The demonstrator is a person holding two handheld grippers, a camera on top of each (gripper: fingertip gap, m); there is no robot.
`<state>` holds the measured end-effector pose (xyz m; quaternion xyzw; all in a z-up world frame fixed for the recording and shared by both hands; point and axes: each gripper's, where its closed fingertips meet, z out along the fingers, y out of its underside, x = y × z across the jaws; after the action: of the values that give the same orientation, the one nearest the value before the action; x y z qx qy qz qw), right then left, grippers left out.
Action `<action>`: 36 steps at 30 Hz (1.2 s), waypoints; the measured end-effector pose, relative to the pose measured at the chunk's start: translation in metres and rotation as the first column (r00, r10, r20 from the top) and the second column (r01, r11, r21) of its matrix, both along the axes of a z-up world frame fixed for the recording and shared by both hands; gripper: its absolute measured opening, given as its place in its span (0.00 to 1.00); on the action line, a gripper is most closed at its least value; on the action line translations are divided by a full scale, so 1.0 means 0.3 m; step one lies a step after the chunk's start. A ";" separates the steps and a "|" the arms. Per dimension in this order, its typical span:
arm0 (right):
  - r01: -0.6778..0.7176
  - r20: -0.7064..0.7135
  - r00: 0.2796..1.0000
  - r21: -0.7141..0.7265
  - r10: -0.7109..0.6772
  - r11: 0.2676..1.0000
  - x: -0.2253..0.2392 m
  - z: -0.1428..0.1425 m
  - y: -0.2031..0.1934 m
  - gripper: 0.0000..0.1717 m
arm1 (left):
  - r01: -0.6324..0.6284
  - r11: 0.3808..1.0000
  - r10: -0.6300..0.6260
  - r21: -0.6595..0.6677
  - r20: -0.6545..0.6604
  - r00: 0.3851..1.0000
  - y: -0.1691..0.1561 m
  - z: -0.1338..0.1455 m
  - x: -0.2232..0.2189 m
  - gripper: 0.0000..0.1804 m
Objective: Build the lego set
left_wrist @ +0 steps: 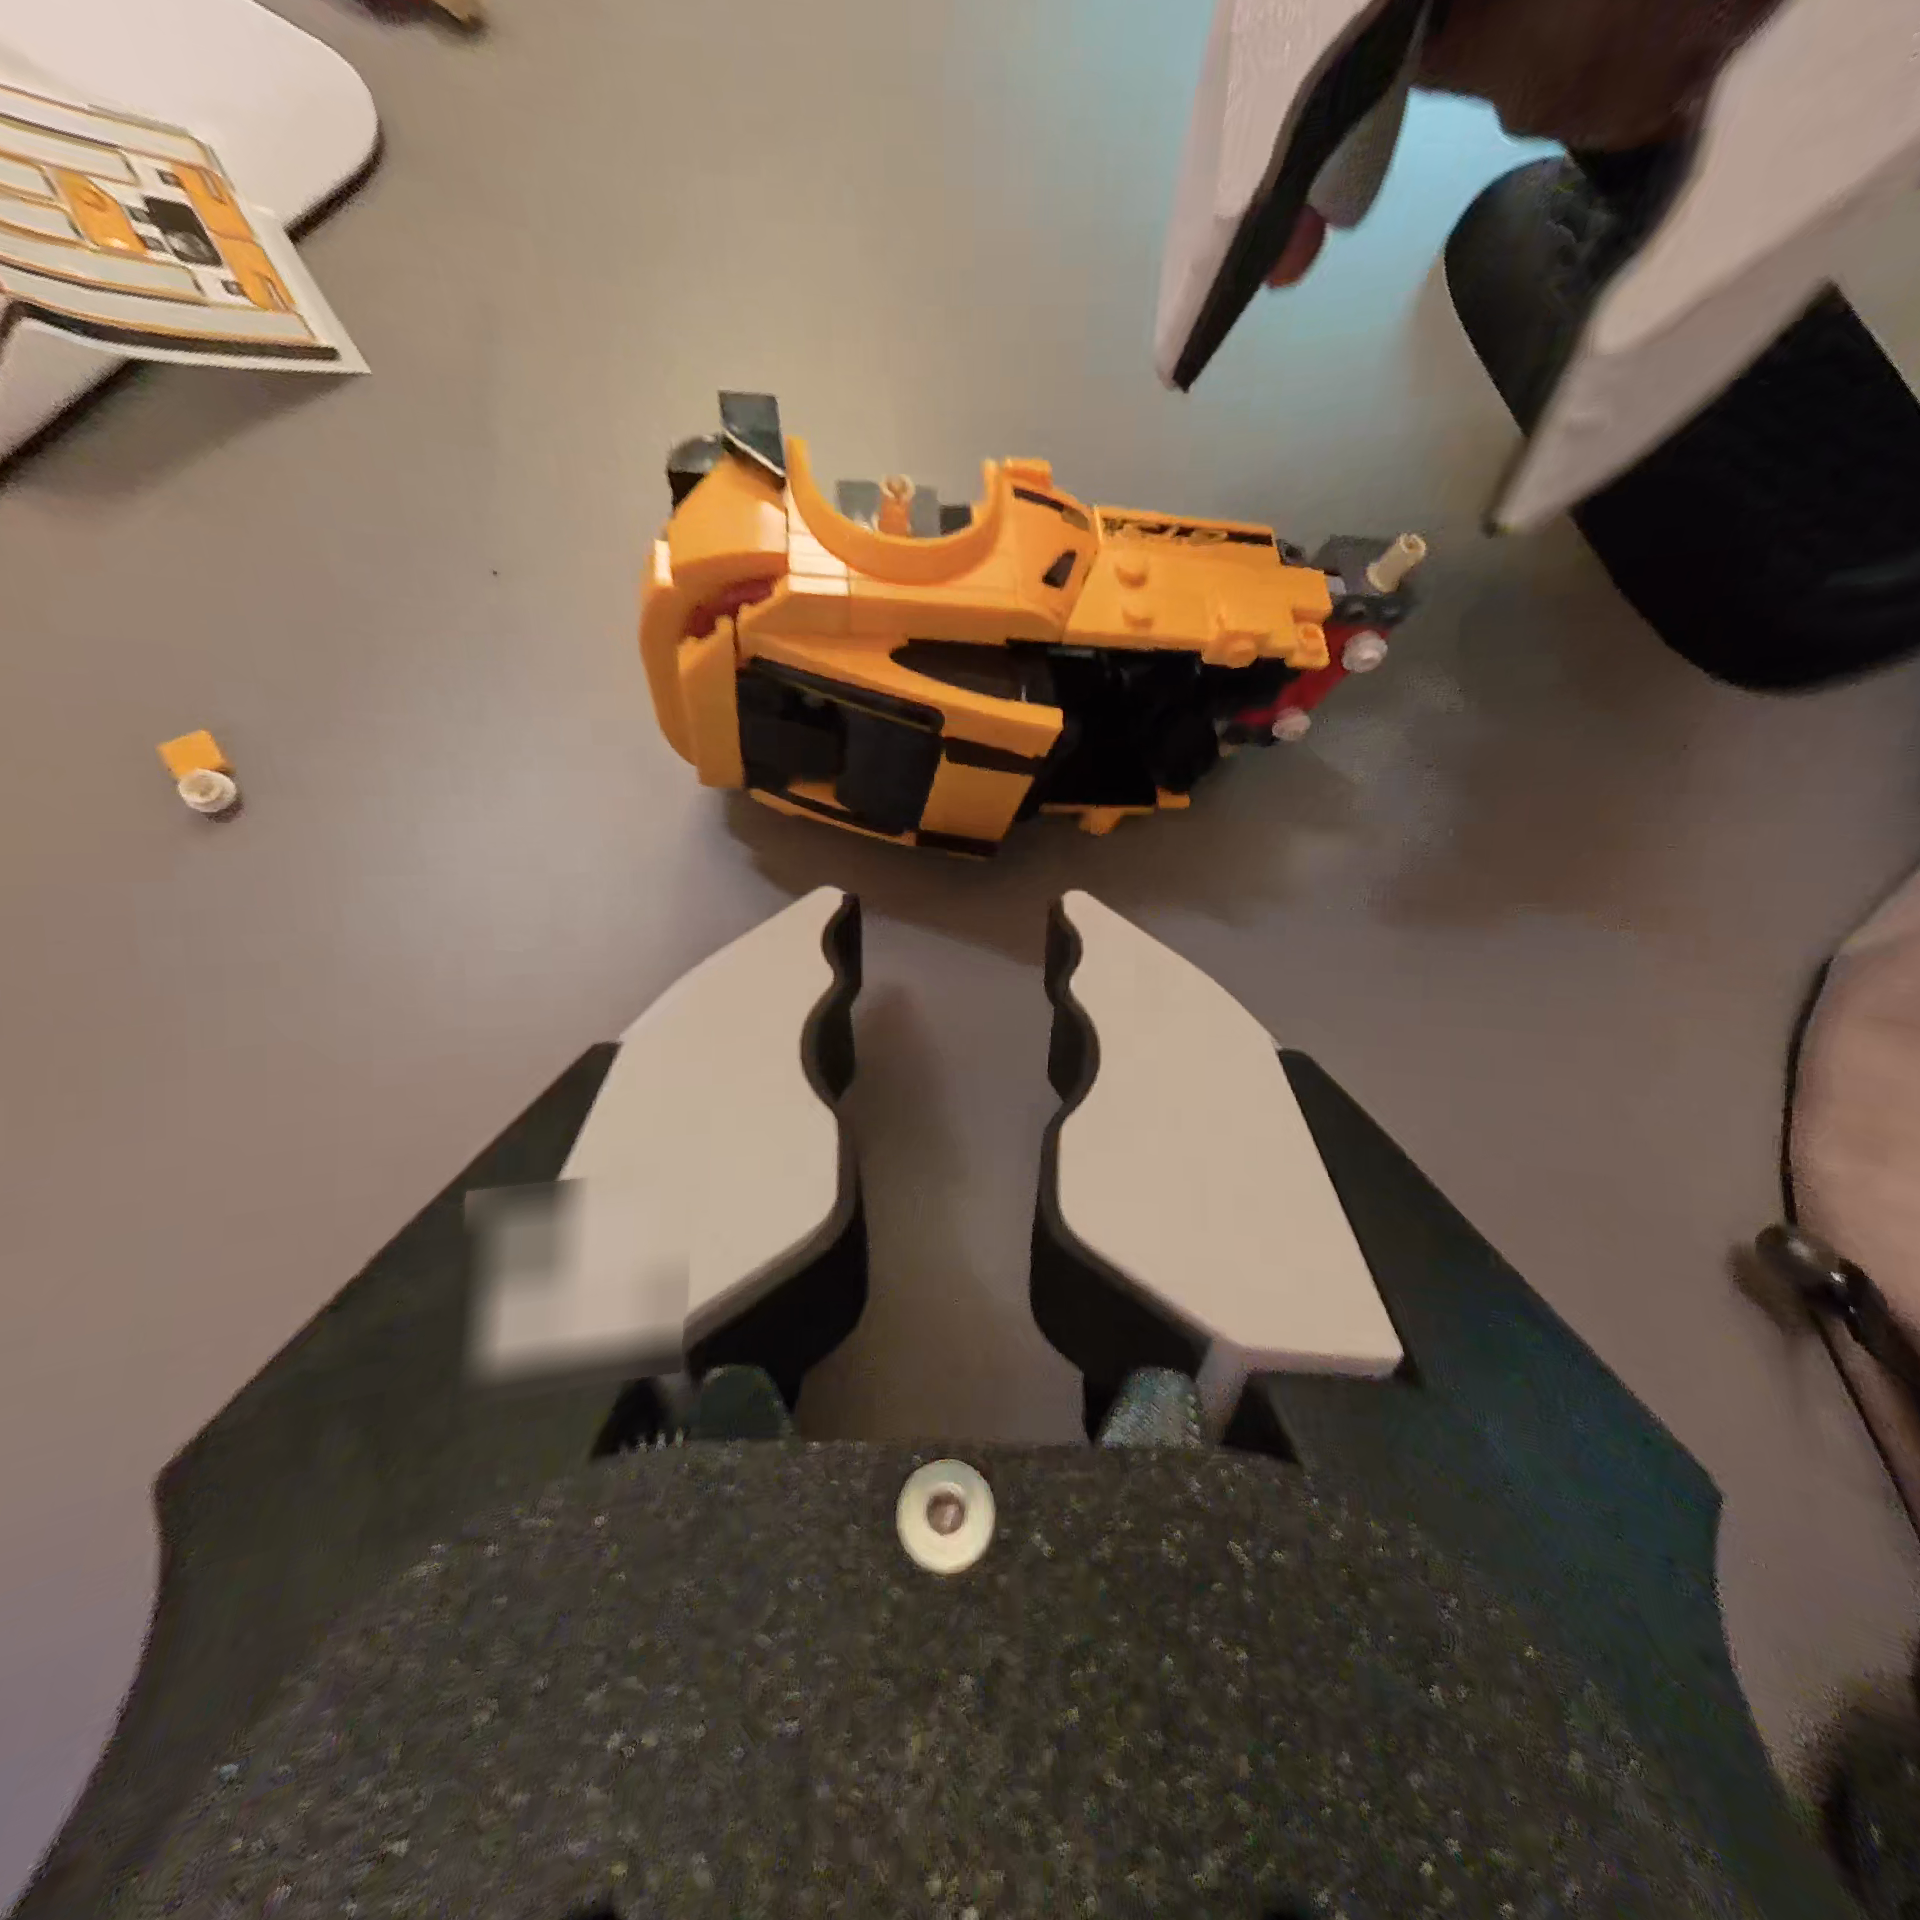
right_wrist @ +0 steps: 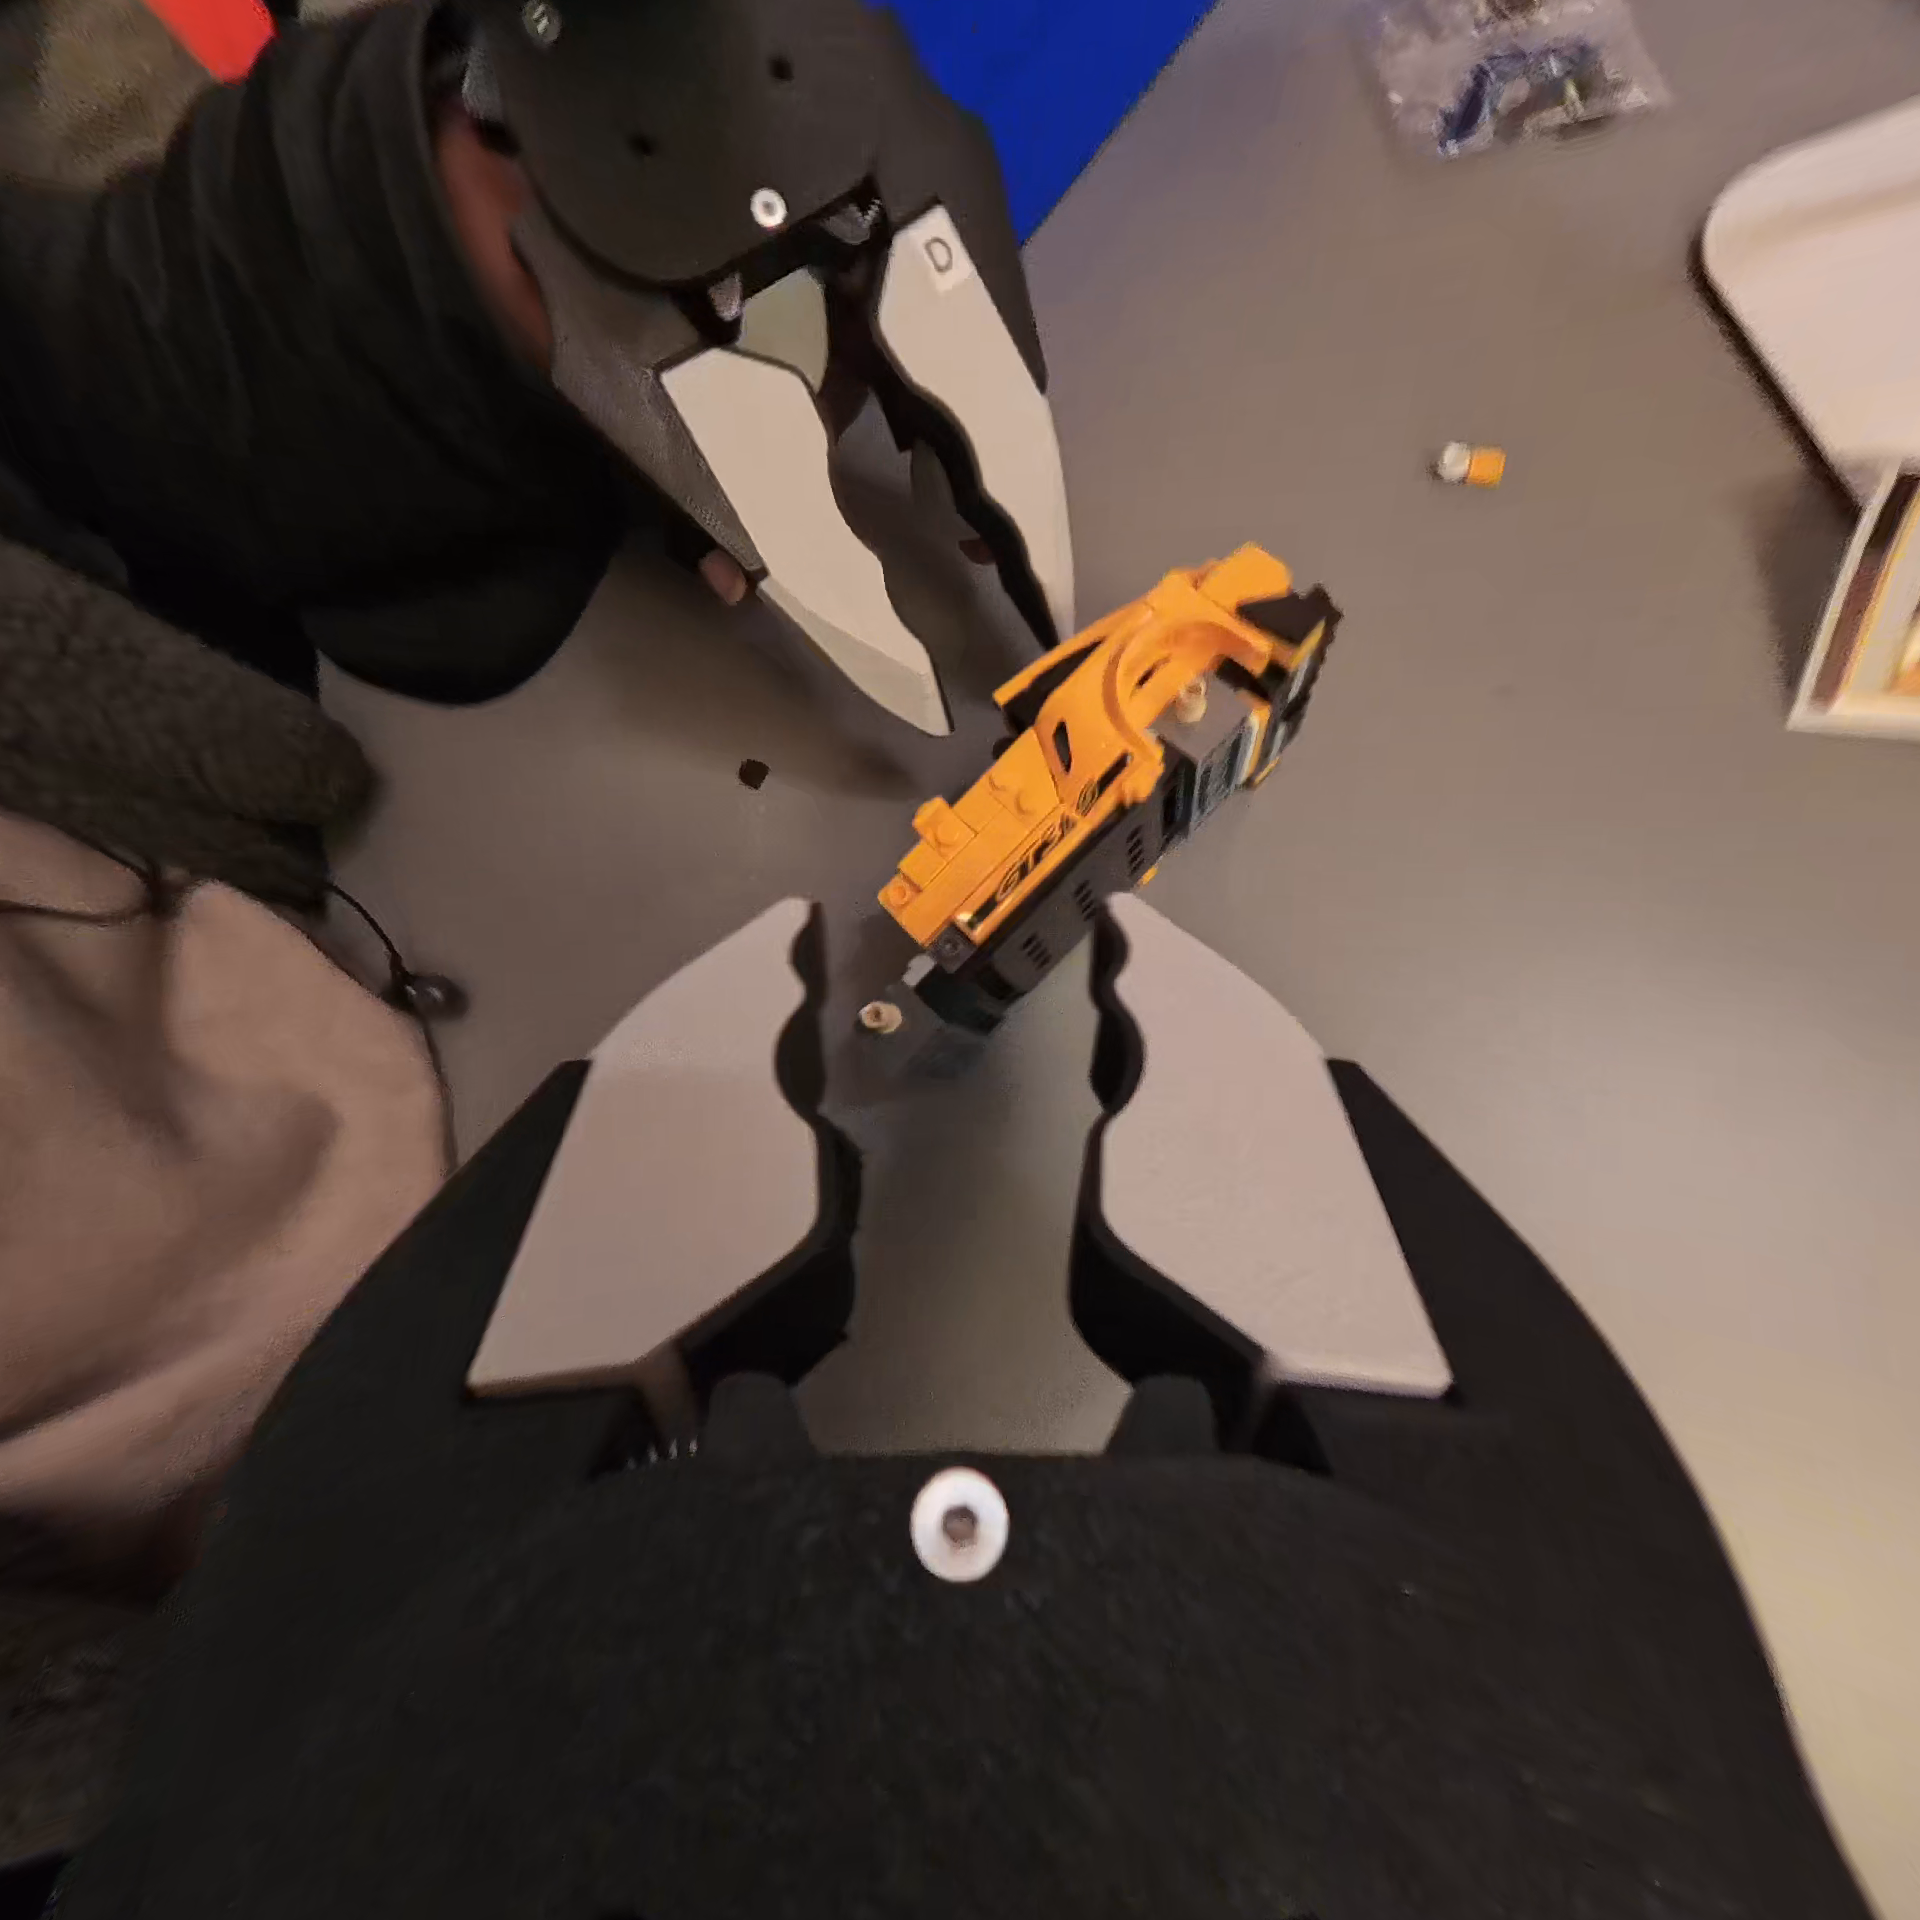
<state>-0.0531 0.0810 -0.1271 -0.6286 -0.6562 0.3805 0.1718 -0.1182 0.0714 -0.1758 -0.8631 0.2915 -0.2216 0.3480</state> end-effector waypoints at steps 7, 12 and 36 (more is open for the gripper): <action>0.315 -0.029 0.949 0.136 -0.314 0.939 -0.011 -0.134 -0.029 0.31 | -0.027 1.000 0.026 0.014 0.054 0.998 0.024 -0.004 0.031 0.18; 0.321 -0.084 0.945 0.407 -0.315 0.855 -0.031 -0.143 0.004 0.16 | -0.031 0.998 0.027 0.050 0.081 0.996 0.031 0.006 0.052 0.17; -0.368 0.561 0.821 0.663 0.108 -0.652 0.124 0.414 0.116 0.15 | -0.018 0.989 0.016 0.144 0.015 1.000 0.038 0.009 0.048 0.15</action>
<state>-0.0160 0.1157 -0.0028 0.0514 -0.7921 -0.4067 0.4521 -0.1039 0.0830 -0.1731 -0.8364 0.2972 -0.2029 0.4134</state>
